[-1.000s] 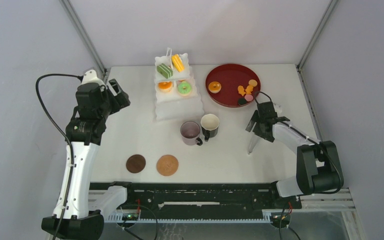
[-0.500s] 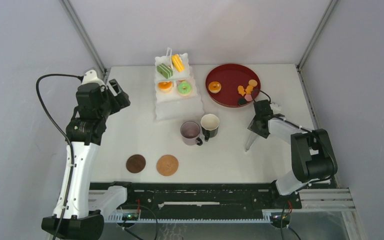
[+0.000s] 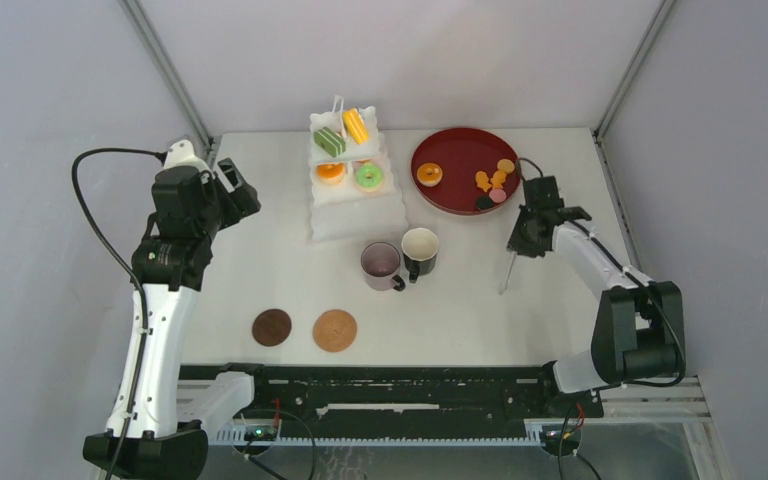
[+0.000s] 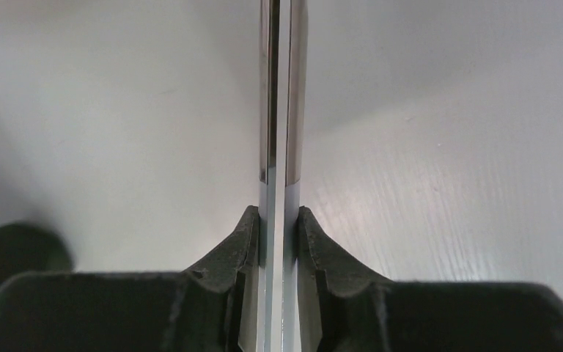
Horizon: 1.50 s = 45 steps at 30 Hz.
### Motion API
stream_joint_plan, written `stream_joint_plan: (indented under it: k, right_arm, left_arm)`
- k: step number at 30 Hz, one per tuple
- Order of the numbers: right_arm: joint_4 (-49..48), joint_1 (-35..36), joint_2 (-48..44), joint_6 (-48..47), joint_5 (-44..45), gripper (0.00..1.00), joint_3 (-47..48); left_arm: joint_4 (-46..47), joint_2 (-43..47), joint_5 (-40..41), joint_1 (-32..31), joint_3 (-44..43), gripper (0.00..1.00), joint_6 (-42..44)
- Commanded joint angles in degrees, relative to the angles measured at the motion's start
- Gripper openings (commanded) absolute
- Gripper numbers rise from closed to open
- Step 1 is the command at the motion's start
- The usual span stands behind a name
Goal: Serve the afternoon tea
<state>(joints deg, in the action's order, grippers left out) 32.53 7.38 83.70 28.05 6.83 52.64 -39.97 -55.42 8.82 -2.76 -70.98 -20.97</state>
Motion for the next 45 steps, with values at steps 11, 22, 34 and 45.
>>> stream_joint_plan:
  k: [11,22,34,45]
  right_arm:
    - [19.80,-0.70,9.02,-17.07,-13.10,0.40,26.88]
    - [25.99,-0.61,22.71,-18.06,-9.01,0.42,46.63]
    - [25.81,0.45,28.23,-19.08,-7.46,0.44,54.85]
    - [24.25,0.95,32.19,-20.39,-7.44,0.44,58.53]
  left_arm:
    - [2.17,1.56,-0.09,-0.09,1.11,0.82,0.03]
    - [1.66,1.77,1.34,-0.07,0.28,0.82,0.57]
    - [1.65,1.22,2.33,-0.14,0.06,0.82,0.84]
    - [1.56,1.09,3.04,-0.09,-0.07,0.82,0.89]
